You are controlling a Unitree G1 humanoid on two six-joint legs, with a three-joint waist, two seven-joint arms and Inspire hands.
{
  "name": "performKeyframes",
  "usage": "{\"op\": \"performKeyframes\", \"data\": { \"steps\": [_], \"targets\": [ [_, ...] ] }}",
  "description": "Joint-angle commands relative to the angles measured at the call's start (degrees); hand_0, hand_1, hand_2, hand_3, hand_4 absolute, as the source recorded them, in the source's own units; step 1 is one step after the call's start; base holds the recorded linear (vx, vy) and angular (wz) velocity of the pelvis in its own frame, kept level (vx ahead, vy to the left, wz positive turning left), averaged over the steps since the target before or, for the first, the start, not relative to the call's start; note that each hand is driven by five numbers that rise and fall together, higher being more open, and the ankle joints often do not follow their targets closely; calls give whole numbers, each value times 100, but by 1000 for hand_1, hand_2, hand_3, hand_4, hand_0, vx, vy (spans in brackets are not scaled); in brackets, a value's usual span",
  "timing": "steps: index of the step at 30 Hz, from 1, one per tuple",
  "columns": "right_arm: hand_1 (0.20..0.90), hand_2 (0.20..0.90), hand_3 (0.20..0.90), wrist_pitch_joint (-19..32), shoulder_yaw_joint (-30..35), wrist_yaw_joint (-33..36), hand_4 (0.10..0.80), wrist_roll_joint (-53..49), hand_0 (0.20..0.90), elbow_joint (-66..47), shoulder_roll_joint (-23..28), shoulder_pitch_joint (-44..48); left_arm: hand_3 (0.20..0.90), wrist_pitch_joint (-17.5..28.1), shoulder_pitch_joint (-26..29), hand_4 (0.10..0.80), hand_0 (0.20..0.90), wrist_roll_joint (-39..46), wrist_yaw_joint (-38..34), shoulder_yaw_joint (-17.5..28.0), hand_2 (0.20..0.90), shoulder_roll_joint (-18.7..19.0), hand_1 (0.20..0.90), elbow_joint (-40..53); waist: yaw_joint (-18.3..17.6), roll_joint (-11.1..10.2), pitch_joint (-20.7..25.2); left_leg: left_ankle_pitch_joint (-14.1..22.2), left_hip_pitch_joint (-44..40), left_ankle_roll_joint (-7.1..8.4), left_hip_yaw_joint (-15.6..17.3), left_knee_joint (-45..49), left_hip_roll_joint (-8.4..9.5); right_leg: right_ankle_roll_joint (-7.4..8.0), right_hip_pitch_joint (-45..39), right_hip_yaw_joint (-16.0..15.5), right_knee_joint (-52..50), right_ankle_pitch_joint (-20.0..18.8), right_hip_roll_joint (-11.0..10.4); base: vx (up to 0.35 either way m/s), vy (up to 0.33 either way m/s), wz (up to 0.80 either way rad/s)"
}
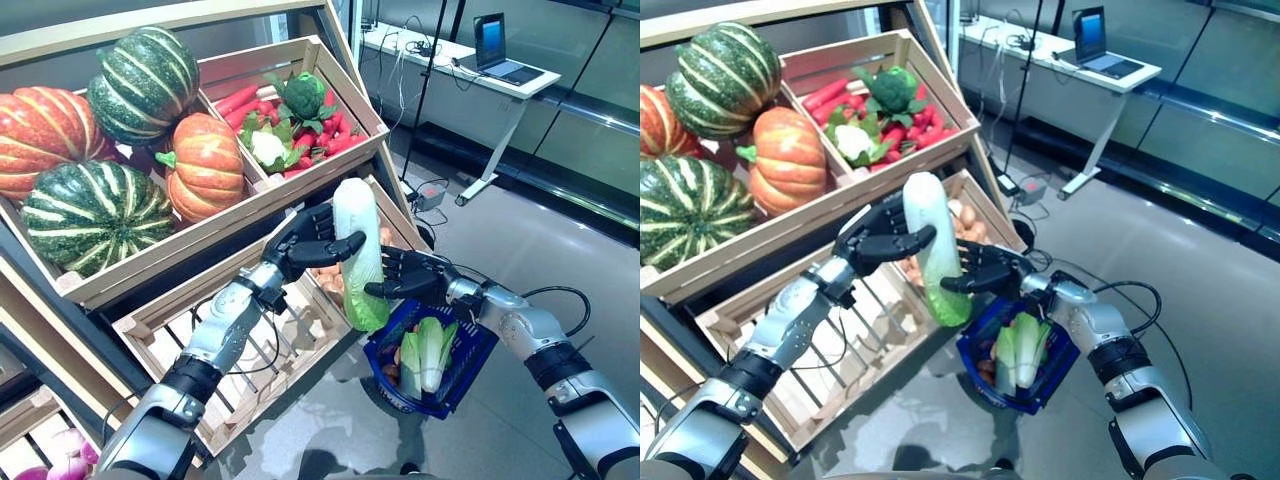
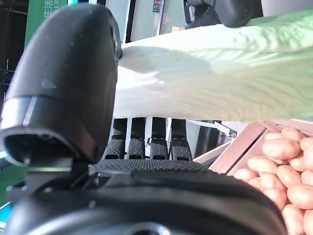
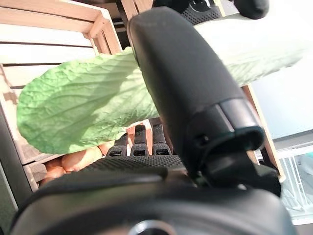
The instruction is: Put vegetables into the basket
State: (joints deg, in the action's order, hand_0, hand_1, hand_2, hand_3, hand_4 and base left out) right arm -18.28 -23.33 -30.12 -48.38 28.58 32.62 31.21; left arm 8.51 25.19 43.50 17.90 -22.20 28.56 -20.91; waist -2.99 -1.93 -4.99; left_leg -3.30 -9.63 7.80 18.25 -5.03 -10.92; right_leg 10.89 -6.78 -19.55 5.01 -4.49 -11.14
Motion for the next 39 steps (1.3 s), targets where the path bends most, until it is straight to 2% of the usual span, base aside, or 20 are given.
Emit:
{"op": "performKeyframes", "data": {
  "steps": [1, 8, 18, 19, 20, 21, 27, 36, 37, 38, 39],
  "targets": [
    [900, 900, 900, -2, -130, -755, 800, -579, 900, -109, -175, 643, 300, 363, 480, 400, 300, 457, 467, -210, 300, -180, 300, 647, 219, -81, 461, 96, 59, -24, 72, 45, -54, -166, -67, 27, -1, -17, -27, 0, 0, 0],
    [900, 900, 900, -235, -339, -1178, 800, -461, 900, 481, -162, 941, 300, 333, 536, 400, 300, 869, 835, -388, 300, -363, 300, 585, 250, -114, 508, 101, 3, -30, 66, 12, -50, -175, -82, 67, -1, -24, -18, 13, 13, 6],
    [900, 900, 900, -345, -327, -938, 800, -713, 900, 949, -638, 1182, 300, 176, 464, 400, 300, 1148, 1002, -668, 300, -894, 300, 843, 322, -109, 528, 115, -29, -42, 25, 4, -50, -209, -108, 123, -1, -15, 7, 0, 0, 0],
    [714, 714, 714, -332, -314, -868, 676, -750, 714, 979, -683, 1205, 300, 171, 452, 400, 300, 1166, 1009, -696, 300, -932, 300, 862, 326, -106, 532, 119, -31, -43, 17, 3, -50, -211, -112, 129, -1, -11, 8, 0, 0, 0],
    [467, 467, 467, -319, -302, -822, 511, -792, 467, 1001, -703, 1223, 300, 159, 448, 400, 300, 1189, 1004, -722, 300, -946, 300, 892, 332, -105, 532, 121, -33, -43, 6, 3, -49, -209, -118, 129, -1, -12, 8, 0, 0, 0],
    [300, 300, 300, -292, -290, -764, 400, -854, 300, 1018, -727, 1234, 300, 152, 432, 400, 300, 1193, 1001, -746, 300, -970, 300, 927, 335, -104, 533, 126, -38, -42, -1, 3, -50, -206, -126, 131, -1, -10, 8, 0, 0, 0],
    [300, 300, 300, -253, -203, -606, 400, -1016, 300, 1085, -810, 1209, 300, 130, 402, 400, 300, 1174, 986, -829, 300, -961, 300, 1014, 338, -93, 538, 127, -33, -36, -21, 3, -53, -188, -125, 133, -1, -33, -13, 5, 0, 1],
    [300, 300, 300, -114, -39, -448, 400, -1079, 300, 1172, -673, 1044, 300, 38, 405, 400, 300, 1196, 837, -766, 300, -824, 300, 1073, 297, -82, 541, 134, -32, -47, 6, 3, -45, -174, -92, 168, -1, -51, -29, 3, 0, 1],
    [300, 300, 300, -106, -23, -420, 400, -1085, 300, 1169, -669, 1029, 429, 8, 396, 486, 429, 1179, 826, -754, 429, -822, 429, 1076, 293, -82, 540, 136, -33, -47, 9, 3, -46, -173, -89, 171, -1, -52, -29, 0, 0, 0],
    [300, 300, 300, -113, 1, -390, 400, -1094, 300, 1160, -658, 1006, 900, -34, 382, 800, 900, 1147, 778, -736, 900, -820, 900, 1081, 284, -81, 538, 138, -37, -51, 15, 3, -42, -173, -85, 181, -1, -55, -27, 0, 0, 0],
    [300, 300, 300, -131, 29, -331, 400, -1106, 300, 1135, -624, 966, 900, -67, 366, 800, 900, 1114, 722, -715, 900, -803, 900, 1086, 274, -80, 534, 138, -42, -53, 19, 3, -39, -172, -83, 192, -1, -58, -26, 0, 0, 0]
  ]
}}
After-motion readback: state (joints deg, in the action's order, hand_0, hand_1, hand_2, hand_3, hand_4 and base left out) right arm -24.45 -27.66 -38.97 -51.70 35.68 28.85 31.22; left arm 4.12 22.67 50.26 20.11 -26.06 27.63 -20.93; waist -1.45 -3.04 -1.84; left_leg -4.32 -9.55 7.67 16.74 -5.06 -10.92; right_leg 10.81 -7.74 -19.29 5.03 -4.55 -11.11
